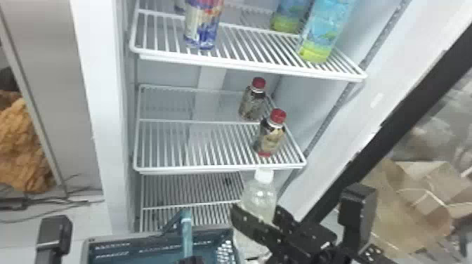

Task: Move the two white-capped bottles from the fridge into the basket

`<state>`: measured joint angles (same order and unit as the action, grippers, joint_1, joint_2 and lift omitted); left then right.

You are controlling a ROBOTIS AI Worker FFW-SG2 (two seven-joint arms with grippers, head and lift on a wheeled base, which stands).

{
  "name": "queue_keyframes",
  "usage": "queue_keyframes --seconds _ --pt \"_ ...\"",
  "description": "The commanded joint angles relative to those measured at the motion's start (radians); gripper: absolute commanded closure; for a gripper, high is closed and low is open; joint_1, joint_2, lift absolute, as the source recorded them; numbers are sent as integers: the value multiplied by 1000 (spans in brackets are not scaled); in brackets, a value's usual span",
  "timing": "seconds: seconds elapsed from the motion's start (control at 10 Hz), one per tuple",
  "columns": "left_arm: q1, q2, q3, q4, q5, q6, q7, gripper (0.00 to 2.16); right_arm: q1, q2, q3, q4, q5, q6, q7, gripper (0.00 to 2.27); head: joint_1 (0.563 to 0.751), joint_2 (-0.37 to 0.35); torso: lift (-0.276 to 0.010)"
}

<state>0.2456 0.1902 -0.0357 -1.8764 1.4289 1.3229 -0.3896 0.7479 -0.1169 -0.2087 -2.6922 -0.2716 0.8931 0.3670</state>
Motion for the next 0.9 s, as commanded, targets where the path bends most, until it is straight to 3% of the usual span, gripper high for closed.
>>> queue_keyframes --seconds 0.0,0.8 --pt "0 0 0 0 -1 2 0 1154 -14 2 -7 -4 6 128 1 849 695 -350 -260" --pt "-5 1 -2 0 -1 2 2 1154 -120 -46 99 33 -67 498 -10 848 695 -350 -260"
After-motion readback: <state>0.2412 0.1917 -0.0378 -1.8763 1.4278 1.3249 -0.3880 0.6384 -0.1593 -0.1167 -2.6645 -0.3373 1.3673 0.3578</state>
